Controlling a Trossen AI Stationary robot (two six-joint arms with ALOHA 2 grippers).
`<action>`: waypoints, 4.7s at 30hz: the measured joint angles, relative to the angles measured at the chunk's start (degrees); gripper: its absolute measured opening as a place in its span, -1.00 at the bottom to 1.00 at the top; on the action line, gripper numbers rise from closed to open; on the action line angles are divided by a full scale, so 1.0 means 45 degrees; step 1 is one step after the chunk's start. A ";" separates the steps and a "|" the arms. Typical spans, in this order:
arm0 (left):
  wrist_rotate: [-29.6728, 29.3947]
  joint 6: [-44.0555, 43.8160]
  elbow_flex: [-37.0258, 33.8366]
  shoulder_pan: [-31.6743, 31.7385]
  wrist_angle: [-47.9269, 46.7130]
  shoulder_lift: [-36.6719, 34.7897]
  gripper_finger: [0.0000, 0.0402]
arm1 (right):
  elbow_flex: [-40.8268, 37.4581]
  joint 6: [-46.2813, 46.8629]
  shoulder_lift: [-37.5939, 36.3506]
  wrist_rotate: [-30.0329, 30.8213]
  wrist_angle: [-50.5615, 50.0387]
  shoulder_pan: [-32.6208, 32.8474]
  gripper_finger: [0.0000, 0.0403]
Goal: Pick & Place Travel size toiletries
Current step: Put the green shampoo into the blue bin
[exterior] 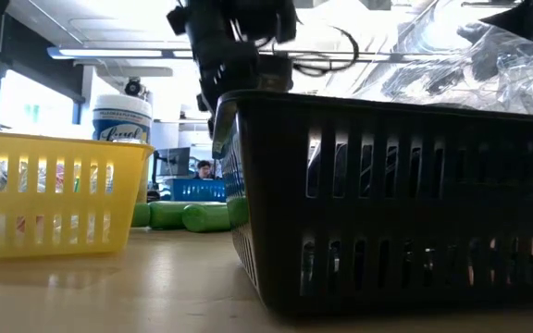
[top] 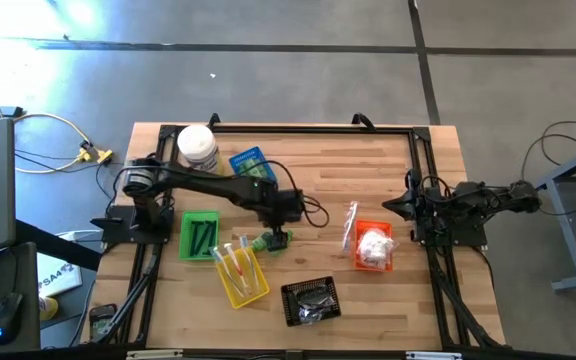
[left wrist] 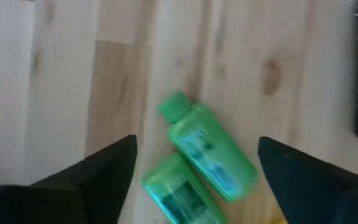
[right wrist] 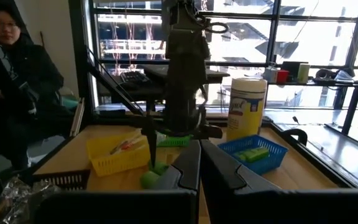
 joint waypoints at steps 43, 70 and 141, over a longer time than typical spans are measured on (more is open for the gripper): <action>-0.0294 0.0283 -0.0015 -0.0472 0.0871 0.2443 -0.20 | 0.0010 0.0232 0.0010 0.0119 -0.0641 0.0000 -0.99; 0.0675 0.4937 0.4444 0.0746 0.0068 0.1644 -0.22 | 0.0010 0.0831 0.0010 0.0032 -0.0641 0.0000 -0.99; -0.3039 1.3562 -0.0243 0.5271 -0.0761 -0.4003 -0.22 | 0.0010 0.0107 0.0034 -0.0682 0.0072 0.0002 -0.99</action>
